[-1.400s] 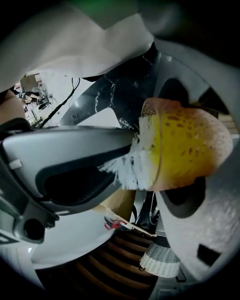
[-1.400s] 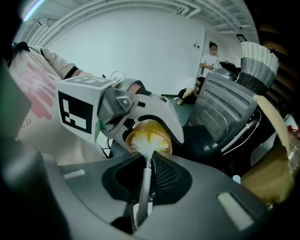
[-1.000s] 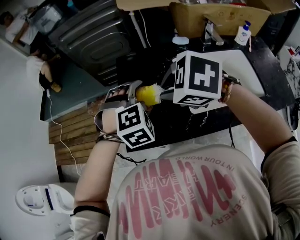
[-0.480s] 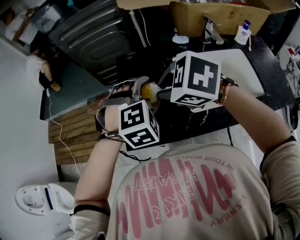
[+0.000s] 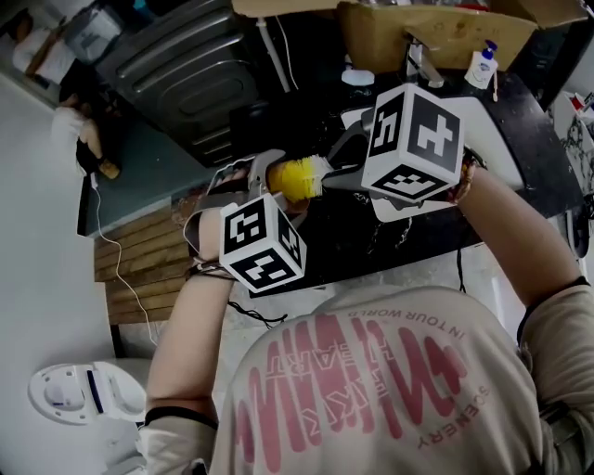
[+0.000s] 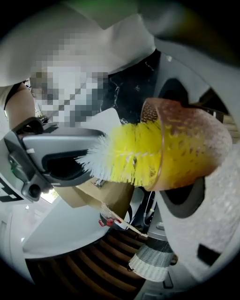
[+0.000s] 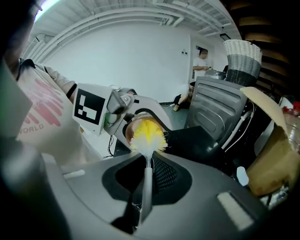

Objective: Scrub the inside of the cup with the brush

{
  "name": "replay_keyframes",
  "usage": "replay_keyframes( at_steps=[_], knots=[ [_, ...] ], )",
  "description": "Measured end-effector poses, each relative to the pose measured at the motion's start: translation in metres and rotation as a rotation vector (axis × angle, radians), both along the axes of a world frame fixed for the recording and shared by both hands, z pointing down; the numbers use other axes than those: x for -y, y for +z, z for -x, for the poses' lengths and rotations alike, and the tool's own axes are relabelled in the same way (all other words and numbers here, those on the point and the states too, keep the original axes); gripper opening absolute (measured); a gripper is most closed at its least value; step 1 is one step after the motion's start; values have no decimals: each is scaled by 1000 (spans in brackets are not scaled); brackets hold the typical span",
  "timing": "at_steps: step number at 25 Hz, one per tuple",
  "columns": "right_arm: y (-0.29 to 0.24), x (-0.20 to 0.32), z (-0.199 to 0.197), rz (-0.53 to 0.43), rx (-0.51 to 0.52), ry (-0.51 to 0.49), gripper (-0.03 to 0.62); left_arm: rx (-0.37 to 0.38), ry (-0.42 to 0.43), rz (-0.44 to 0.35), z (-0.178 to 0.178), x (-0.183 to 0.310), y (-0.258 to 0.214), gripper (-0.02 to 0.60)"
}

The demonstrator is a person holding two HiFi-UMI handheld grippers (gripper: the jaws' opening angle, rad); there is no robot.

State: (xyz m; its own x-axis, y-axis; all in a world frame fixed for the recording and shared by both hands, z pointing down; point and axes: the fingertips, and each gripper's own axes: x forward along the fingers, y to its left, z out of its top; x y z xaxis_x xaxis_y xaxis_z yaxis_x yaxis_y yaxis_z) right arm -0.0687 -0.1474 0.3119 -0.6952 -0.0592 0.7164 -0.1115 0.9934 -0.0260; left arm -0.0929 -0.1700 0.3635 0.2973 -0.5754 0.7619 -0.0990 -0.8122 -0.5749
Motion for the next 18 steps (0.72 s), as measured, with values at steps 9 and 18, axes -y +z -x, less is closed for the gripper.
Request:
replay_keyframes(
  at_steps=[9, 18],
  knots=[
    [5, 2, 16, -50, -15, -31, 46, -11, 29, -45, -17, 1, -9, 405],
    [17, 7, 7, 63, 37, -18, 46, -54, -4, -49, -6, 9, -6, 403]
  ],
)
